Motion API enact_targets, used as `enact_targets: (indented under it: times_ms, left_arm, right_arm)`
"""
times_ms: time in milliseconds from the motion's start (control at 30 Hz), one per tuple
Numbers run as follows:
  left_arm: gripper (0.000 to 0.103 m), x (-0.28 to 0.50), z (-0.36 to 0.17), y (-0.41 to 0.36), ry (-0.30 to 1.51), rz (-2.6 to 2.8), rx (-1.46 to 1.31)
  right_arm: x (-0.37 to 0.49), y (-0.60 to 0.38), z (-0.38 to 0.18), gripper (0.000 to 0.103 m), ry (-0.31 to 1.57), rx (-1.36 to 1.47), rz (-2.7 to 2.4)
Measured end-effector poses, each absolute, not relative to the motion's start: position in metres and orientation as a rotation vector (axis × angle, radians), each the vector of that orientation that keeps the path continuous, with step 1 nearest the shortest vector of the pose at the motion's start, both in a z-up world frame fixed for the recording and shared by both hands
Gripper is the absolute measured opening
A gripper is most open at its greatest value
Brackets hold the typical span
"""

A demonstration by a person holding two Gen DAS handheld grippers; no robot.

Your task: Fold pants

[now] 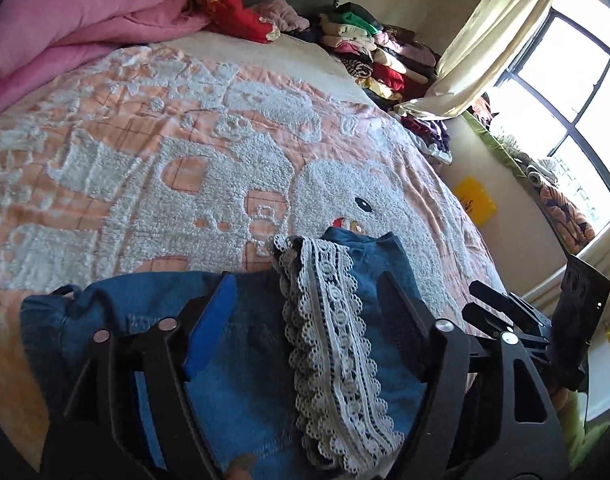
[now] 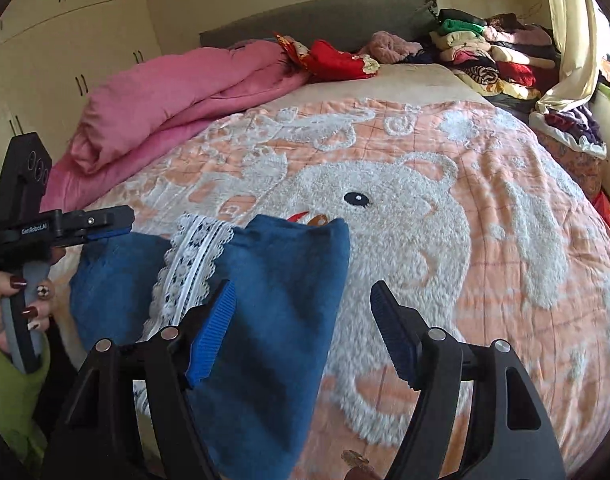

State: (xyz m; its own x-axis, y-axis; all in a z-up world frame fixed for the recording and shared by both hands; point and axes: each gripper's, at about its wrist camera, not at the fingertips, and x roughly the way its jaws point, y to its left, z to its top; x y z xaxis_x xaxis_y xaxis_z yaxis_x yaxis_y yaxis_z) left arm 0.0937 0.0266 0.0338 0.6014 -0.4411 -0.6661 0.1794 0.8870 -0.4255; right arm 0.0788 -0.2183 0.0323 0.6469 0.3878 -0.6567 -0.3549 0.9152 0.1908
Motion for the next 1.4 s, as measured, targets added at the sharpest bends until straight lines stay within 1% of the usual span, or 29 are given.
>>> enact_targets:
  times_ms: [67, 133, 167, 533, 600, 633, 667, 700, 767, 833, 867, 900, 933, 967, 1000, 1033, 1100, 1133, 1167, 1200, 1233, 1267, 1367, 1400]
  left_arm:
    - [0.082, 0.087, 0.035, 0.025, 0.856, -0.365, -0.325]
    - [0.088, 0.081, 0.035, 0.023, 0.858, -0.363, -0.309]
    - [0.089, 0.076, 0.035, 0.022, 0.860, -0.363, -0.302]
    - [0.089, 0.037, 0.013, 0.024, 0.948, -0.383, -0.305]
    - [0.084, 0.030, 0.009, 0.020, 0.969, -0.411, -0.311]
    - [0.078, 0.027, 0.007, 0.018, 0.982, -0.435, -0.320]
    - [0.075, 0.026, 0.006, 0.016, 0.990, -0.446, -0.329]
    - [0.064, 0.024, 0.004, 0.014, 1.003, -0.461, -0.343]
    - [0.036, 0.022, -0.004, 0.009, 1.041, -0.500, -0.371]
    - [0.031, 0.021, -0.011, 0.002, 1.074, -0.521, -0.371]
    - [0.031, 0.019, -0.015, -0.002, 1.088, -0.518, -0.366]
    - [0.031, 0.019, -0.018, -0.004, 1.098, -0.512, -0.365]
    - [0.033, 0.019, -0.021, -0.005, 1.110, -0.498, -0.362]
    - [0.050, 0.021, -0.025, -0.006, 1.124, -0.472, -0.358]
    - [0.061, 0.022, -0.029, -0.006, 1.134, -0.455, -0.371]
    - [0.068, 0.023, -0.033, -0.005, 1.137, -0.448, -0.393]
    - [0.066, 0.026, -0.040, -0.007, 1.140, -0.435, -0.409]
    - [0.061, 0.026, -0.040, -0.010, 1.132, -0.437, -0.403]
    - [0.029, 0.027, -0.041, -0.013, 1.118, -0.448, -0.399]
    - [0.013, 0.028, -0.042, -0.014, 1.116, -0.453, -0.401]
    - [0.008, 0.029, -0.044, -0.015, 1.118, -0.453, -0.404]
    - [0.008, 0.030, -0.043, -0.016, 1.117, -0.456, -0.401]
    - [0.007, 0.021, -0.027, -0.013, 1.092, -0.481, -0.384]
    - [0.007, 0.017, -0.021, -0.012, 1.084, -0.483, -0.369]
  right_arm:
    - [0.071, -0.222, 0.032, 0.069, 0.760, 0.044, 0.424]
    - [0.063, -0.226, 0.032, 0.095, 0.769, 0.041, 0.426]
    - [0.060, -0.228, 0.032, 0.099, 0.765, 0.041, 0.410]
    - [0.026, -0.232, 0.042, 0.098, 0.738, 0.048, 0.453]
    - [0.021, -0.225, 0.042, 0.098, 0.739, 0.036, 0.483]
    - [0.019, -0.221, 0.042, 0.098, 0.742, 0.029, 0.502]
    - [0.018, -0.218, 0.041, 0.098, 0.743, 0.027, 0.520]
    - [0.017, -0.215, 0.040, 0.098, 0.746, 0.029, 0.535]
    - [0.016, -0.209, 0.036, 0.097, 0.763, 0.038, 0.572]
    - [0.015, -0.203, 0.030, 0.088, 0.783, 0.029, 0.601]
    - [0.015, -0.200, 0.027, 0.080, 0.793, 0.022, 0.613]
    - [0.015, -0.197, 0.024, 0.077, 0.806, 0.020, 0.624]
    - [0.015, -0.195, 0.019, 0.076, 0.824, 0.019, 0.632]
    - [0.015, -0.194, 0.017, 0.075, 0.833, 0.015, 0.632]
    - [0.015, -0.193, 0.015, 0.075, 0.839, 0.011, 0.629]
    - [0.016, -0.193, 0.012, 0.075, 0.847, 0.009, 0.627]
    - [0.016, -0.194, 0.009, 0.075, 0.853, 0.013, 0.620]
    - [0.017, -0.194, 0.008, 0.075, 0.857, 0.018, 0.617]
    - [0.018, -0.195, 0.007, 0.075, 0.860, 0.021, 0.613]
    - [0.018, -0.195, 0.006, 0.075, 0.862, 0.023, 0.611]
    - [0.019, -0.196, 0.005, 0.075, 0.868, 0.027, 0.610]
    - [0.019, -0.196, 0.004, 0.075, 0.871, 0.028, 0.610]
    - [0.016, -0.194, 0.007, 0.068, 0.868, 0.018, 0.620]
    - [0.015, -0.192, 0.009, 0.067, 0.861, 0.011, 0.625]
